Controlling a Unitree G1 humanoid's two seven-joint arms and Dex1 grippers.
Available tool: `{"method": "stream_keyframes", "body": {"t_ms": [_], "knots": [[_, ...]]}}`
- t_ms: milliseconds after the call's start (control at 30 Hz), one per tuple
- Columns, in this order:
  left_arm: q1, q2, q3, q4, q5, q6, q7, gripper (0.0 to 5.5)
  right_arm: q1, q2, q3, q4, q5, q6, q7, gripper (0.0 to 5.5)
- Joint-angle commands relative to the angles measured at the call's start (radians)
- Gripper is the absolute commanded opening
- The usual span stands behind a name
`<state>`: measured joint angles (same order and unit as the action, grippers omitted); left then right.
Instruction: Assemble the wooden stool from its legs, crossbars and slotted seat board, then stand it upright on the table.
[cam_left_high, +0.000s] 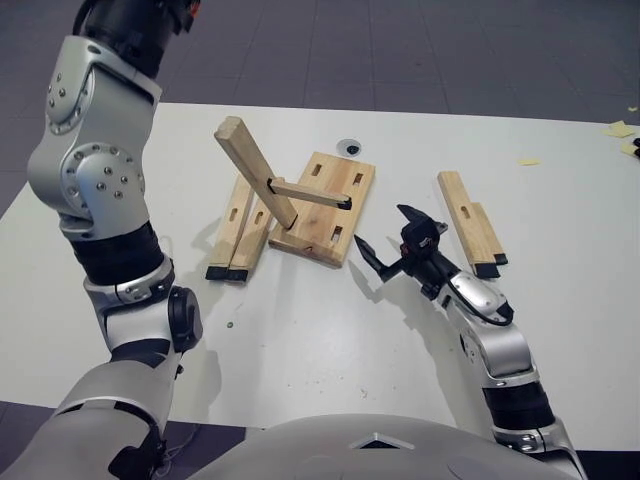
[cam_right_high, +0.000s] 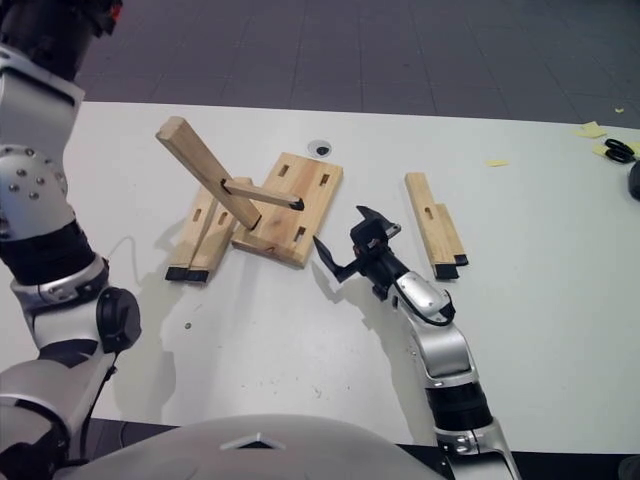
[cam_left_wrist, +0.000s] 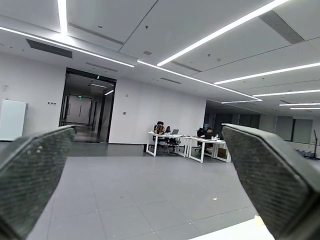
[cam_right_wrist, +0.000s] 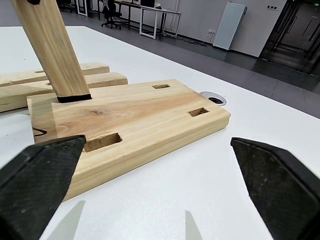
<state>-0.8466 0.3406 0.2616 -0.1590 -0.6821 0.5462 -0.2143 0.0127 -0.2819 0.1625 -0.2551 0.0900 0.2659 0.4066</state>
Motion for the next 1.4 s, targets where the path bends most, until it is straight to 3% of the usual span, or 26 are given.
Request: {"method": "stream_keyframes", "body": {"t_ms": [33,200,333,733,1167,1233,1400], "knots": [[0.016,0.002,-0.054,-0.002,0.007,0.032,-0.047,5.37,0.009,-0.001,0.009,-0.003,-0.002,0.007,0.007,5.4],[0.294,-0.016,-0.198,0.191,0.218,-0.095,-0.091,5.37,0.026,-0.002,0.007,-0.015,0.004,0.018,0.008,5.4],[0.383,-0.067,-0.214,0.223,0.251,-0.144,-0.09,5.37,0.022,-0.005,0.007,-0.017,0.004,0.024,0.016,5.4],[0.318,-0.12,-0.157,0.144,0.18,-0.12,-0.067,5.37,0.026,0.011,0.013,-0.017,-0.003,0.022,0.002,5.4],[-0.058,-0.013,0.053,0.019,0.003,-0.022,0.03,5.37,0.02,0.015,0.01,-0.018,0.0,0.02,-0.004,5.4],[-0.025,-0.012,0.042,0.029,0.008,-0.014,0.016,5.37,0.021,0.014,0.01,-0.018,0.0,0.019,-0.005,5.4],[0.32,-0.053,-0.118,0.28,0.189,-0.076,-0.061,5.37,0.017,0.013,0.008,-0.011,-0.001,0.017,-0.006,5.4]]}}
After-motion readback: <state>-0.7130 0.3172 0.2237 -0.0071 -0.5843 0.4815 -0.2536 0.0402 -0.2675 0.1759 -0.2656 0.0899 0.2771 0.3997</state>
